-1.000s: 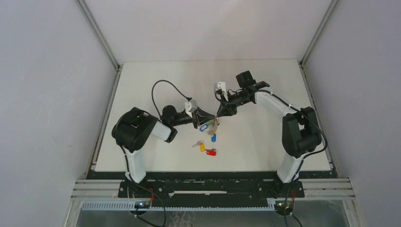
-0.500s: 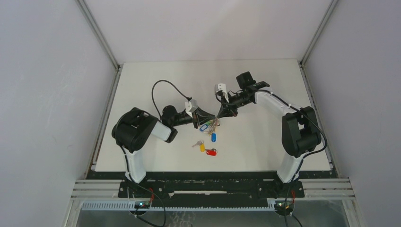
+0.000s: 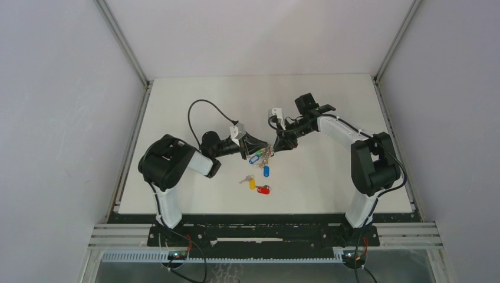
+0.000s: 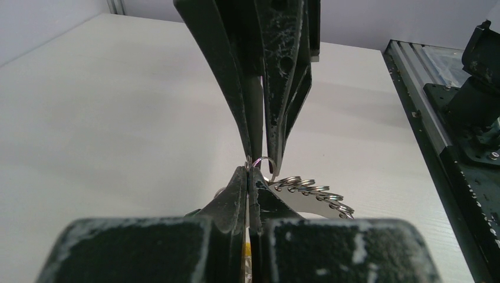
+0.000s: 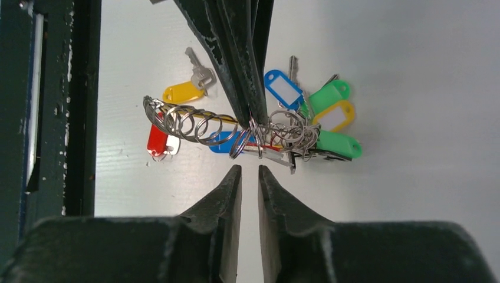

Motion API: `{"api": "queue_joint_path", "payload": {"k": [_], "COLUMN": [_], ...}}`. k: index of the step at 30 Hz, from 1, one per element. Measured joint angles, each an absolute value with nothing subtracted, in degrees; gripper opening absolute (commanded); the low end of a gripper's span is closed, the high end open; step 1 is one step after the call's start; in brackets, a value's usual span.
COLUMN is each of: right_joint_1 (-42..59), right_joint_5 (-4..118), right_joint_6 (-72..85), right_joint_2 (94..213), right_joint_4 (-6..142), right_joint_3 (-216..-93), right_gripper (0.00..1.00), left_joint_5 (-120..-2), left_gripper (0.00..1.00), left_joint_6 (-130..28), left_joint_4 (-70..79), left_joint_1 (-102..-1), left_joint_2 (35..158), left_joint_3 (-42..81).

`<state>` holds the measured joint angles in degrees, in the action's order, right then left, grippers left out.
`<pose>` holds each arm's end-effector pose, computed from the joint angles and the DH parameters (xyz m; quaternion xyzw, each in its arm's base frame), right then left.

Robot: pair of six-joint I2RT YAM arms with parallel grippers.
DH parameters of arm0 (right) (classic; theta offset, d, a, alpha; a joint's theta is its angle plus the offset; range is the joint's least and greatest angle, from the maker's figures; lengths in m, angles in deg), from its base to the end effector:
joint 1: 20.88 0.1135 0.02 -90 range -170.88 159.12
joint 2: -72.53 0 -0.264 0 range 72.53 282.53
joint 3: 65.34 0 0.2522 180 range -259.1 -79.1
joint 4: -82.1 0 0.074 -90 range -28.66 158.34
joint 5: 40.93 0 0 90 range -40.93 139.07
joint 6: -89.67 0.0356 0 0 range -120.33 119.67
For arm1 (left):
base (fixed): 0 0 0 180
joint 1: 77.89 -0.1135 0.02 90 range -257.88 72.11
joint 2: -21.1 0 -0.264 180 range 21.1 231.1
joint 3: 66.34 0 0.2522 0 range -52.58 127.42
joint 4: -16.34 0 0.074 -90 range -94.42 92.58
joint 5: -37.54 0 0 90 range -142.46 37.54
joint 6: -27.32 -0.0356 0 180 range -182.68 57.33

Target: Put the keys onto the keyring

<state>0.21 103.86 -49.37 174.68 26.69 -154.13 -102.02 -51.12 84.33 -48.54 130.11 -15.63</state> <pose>0.3209 0.1549 0.2252 -0.5707 0.6656 0.3994 0.2679 0.2780 -0.1874 0.1649 0.4070 0.5289 -0.4957 0.5557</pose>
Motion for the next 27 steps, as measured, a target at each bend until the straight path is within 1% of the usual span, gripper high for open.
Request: {"api": "queue_joint_path", "payload": {"k": [6, 14, 27], "right_joint_1": [0.1, 0.1, 0.3], "right_joint_5": [103.2, 103.3, 105.0], "right_joint_6": [-48.7, -48.5, -49.4], "right_joint_2": [174.6, 174.4, 174.4], "right_joint_4": [28.8, 31.1, 30.0], "right_joint_3": [-153.3, -153.3, -153.8], "right_gripper": [0.23, 0.25, 0.18], "left_joint_5": [-102.2, -102.6, -102.7], "left_gripper": [0.00, 0.00, 0.00], "left_joint_6": [-51.0, -50.2, -49.8], "left_joint_4": [84.3, 84.3, 84.3], "left_joint_1": [-48.5, -48.5, -48.5], "left_joint_2": [130.1, 130.1, 130.1], "left_joint_3": [-15.6, -15.6, -15.6]}}
